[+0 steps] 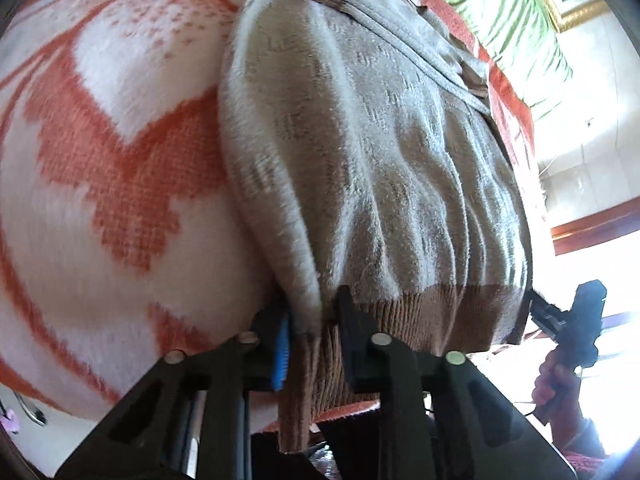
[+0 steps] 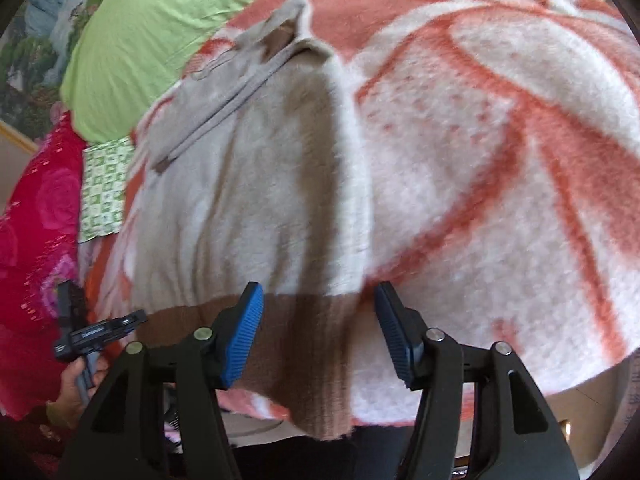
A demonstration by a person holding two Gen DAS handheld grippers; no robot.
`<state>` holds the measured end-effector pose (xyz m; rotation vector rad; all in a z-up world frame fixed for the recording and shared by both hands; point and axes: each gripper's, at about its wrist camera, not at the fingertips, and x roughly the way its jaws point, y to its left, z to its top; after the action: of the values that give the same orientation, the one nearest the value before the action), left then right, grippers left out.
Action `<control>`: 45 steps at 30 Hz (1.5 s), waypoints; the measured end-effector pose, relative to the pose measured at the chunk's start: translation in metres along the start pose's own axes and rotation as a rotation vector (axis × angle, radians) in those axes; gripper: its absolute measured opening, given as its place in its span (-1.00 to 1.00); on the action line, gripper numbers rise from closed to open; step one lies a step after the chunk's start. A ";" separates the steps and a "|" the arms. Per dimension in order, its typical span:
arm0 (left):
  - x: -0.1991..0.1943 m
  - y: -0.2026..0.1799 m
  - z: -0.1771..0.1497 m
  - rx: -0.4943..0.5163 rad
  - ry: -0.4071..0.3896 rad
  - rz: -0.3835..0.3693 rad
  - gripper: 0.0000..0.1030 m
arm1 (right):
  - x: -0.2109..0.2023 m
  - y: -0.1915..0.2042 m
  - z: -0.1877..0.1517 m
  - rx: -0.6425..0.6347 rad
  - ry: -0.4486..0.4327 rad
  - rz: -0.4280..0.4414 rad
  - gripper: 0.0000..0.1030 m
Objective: Fold small clothes
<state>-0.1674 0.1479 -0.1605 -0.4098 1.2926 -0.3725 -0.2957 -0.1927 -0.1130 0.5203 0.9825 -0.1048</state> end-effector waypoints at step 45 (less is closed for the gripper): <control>0.021 0.005 0.362 -0.256 -0.454 -0.066 -0.90 | 0.128 0.010 0.355 0.163 -0.233 0.235 -0.87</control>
<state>0.1896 0.1720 -0.1002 -0.7114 0.8838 -0.1539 0.0507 -0.3306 -0.0563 0.7515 0.6833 -0.0338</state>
